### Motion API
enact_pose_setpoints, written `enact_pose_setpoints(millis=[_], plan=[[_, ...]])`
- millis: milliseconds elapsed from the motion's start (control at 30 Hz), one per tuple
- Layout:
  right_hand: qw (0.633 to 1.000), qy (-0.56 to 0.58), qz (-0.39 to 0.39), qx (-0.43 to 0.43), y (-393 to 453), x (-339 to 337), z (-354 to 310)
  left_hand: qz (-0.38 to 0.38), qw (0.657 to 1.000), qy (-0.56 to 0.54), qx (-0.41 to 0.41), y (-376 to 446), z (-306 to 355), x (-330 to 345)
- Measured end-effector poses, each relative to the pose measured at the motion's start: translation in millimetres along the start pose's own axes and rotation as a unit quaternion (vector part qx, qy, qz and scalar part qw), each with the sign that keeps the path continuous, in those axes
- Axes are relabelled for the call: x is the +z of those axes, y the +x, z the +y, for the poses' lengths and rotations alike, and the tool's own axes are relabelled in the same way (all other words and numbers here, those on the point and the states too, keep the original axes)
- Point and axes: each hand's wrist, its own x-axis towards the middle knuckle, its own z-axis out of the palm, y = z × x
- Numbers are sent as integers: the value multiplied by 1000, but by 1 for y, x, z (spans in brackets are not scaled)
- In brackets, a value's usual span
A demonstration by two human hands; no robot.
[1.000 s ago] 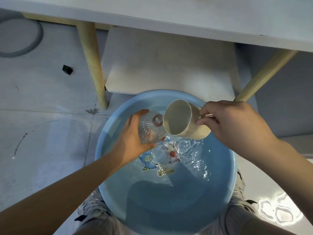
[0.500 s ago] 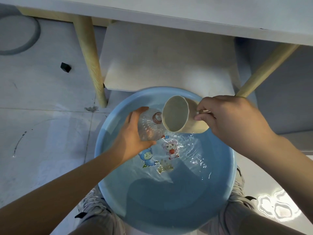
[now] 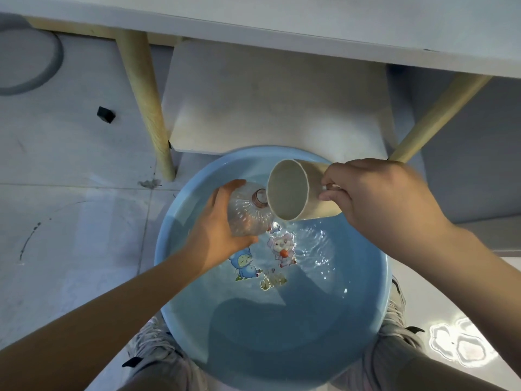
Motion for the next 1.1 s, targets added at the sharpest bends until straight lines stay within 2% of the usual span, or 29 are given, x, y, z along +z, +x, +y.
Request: enact_pose_setpoints(millis=[1100], plan=[[1000,-15,-18,-4,3,1,-4,-9,1000,12,-17,-1,-1,3]])
